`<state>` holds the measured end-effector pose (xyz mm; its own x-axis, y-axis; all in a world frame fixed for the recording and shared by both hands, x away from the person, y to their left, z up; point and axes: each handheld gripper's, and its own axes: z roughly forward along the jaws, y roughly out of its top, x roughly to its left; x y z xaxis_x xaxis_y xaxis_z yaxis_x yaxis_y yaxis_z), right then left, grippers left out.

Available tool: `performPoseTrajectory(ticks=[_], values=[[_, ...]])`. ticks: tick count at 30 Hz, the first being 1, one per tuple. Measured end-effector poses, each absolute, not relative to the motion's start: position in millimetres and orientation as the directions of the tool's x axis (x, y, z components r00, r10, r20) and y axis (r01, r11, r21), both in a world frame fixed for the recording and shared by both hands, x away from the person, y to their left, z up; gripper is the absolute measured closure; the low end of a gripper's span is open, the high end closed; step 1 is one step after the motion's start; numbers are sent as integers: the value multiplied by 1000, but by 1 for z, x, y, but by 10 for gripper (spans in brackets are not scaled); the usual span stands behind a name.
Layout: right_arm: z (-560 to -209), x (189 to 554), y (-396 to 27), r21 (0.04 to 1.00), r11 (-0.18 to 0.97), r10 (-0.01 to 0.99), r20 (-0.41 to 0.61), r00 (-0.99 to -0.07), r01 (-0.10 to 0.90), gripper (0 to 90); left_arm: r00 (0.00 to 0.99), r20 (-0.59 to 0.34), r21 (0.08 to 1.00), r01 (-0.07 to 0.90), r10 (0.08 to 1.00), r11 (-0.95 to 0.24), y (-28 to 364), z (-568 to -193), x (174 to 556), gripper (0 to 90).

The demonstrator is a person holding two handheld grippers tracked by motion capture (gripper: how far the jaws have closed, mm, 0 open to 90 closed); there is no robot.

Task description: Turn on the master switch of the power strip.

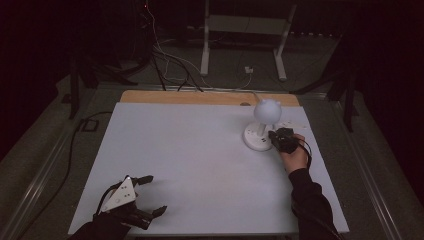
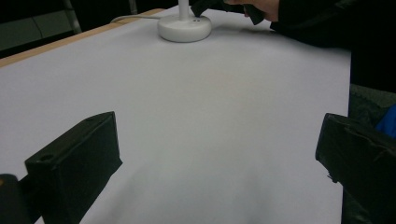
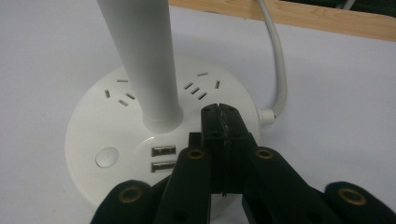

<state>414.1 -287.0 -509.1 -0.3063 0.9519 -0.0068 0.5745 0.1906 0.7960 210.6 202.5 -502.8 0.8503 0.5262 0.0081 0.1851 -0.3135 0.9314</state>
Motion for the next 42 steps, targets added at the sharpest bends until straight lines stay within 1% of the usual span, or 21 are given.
performPoseTrajectory(ticks=[8, 16, 27, 36, 38, 42], values=[[-512, 414, -292, 800, 142, 951, 53, -304, 583, 900, 852, 13, 931, 181, 523, -318, 202, -503, 210, 4], [-513, 415, -292, 801, 151, 951, 42, -307, 579, 900, 853, 12, 931, 180, 522, -316, 202, -502, 209, 4], [-512, 414, -286, 798, 199, 952, -21, -305, 568, 900, 852, 7, 932, 184, 524, -312, 203, -503, 210, 4], [-511, 414, -285, 799, 189, 955, -16, -295, 571, 900, 851, 12, 932, 181, 525, -314, 203, -503, 210, 4], [-507, 413, -283, 798, 192, 960, -31, -279, 572, 900, 850, 10, 933, 182, 527, -312, 203, -502, 210, 4], [-502, 413, -284, 814, 149, 964, 7, -265, 561, 900, 849, 10, 931, 185, 528, -314, 203, -502, 211, 4]])
